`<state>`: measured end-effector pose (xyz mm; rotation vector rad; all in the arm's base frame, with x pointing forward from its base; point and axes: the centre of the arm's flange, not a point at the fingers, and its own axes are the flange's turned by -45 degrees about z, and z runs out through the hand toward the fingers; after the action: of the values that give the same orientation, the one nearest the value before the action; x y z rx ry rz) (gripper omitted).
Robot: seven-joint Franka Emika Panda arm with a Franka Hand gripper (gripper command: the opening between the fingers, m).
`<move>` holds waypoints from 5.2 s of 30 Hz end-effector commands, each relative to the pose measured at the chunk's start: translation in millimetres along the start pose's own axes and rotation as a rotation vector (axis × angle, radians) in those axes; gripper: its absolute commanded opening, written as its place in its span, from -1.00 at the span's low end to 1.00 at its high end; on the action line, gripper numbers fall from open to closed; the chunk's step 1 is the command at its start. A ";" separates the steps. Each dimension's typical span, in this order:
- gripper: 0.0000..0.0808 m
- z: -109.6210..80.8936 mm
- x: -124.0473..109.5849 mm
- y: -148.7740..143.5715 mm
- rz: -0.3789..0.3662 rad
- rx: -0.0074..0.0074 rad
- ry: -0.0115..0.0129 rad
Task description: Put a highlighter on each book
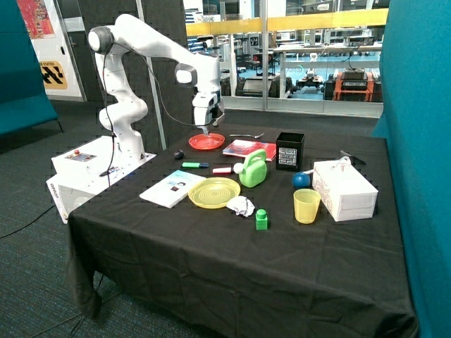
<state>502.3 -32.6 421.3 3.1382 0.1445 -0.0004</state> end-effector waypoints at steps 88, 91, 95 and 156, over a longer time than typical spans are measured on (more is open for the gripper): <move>0.09 131.8 84.2 34.6 -0.186 0.0001 0.0003; 0.08 134.2 86.8 36.1 -0.184 0.0001 0.0003; 0.06 135.6 89.5 38.4 -0.185 0.0001 0.0003; -0.46 151.1 73.4 34.1 -0.181 0.0001 0.0003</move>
<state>580.3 -59.2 273.1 3.1122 0.4296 0.0012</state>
